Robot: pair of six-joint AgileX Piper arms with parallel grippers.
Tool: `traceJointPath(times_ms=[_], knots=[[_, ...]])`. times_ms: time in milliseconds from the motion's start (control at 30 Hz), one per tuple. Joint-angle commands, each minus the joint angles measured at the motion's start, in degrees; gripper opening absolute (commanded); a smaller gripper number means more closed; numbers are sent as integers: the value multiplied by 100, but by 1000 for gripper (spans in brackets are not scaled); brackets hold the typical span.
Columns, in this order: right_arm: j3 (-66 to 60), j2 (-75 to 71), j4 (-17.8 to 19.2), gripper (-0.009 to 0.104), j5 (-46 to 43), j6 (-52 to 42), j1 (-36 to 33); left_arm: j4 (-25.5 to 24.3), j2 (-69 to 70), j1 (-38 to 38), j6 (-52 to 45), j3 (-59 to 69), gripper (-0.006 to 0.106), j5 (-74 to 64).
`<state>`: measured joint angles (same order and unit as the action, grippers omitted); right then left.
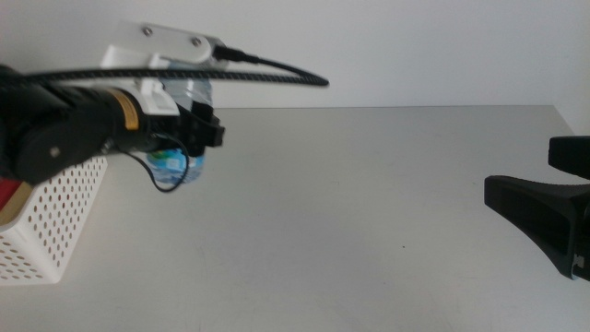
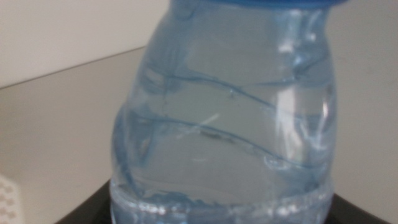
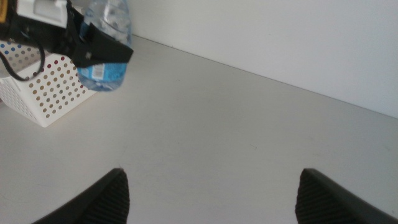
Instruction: Use arms to grab the bottles and put them into the dustbin to the left of the table.
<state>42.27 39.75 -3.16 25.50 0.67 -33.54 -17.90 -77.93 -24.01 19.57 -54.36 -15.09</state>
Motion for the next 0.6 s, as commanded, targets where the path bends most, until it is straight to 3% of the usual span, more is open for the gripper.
traceJointPath(times_ms=[0,100,367,567], knots=[[199,-18,44,73,-399,-67,-19,23,384,210,-224,-831,-2,-812],[199,-12,44,73,-400,-67,-19,114,399,618,-879,-1533,-2,-1847],[199,-12,44,73,-400,-67,-19,1888,26,2229,-2921,-2913,-2,-3395],[199,-12,44,73,-400,-67,-19,2015,-451,3241,-3256,-3278,-2,-3860]])
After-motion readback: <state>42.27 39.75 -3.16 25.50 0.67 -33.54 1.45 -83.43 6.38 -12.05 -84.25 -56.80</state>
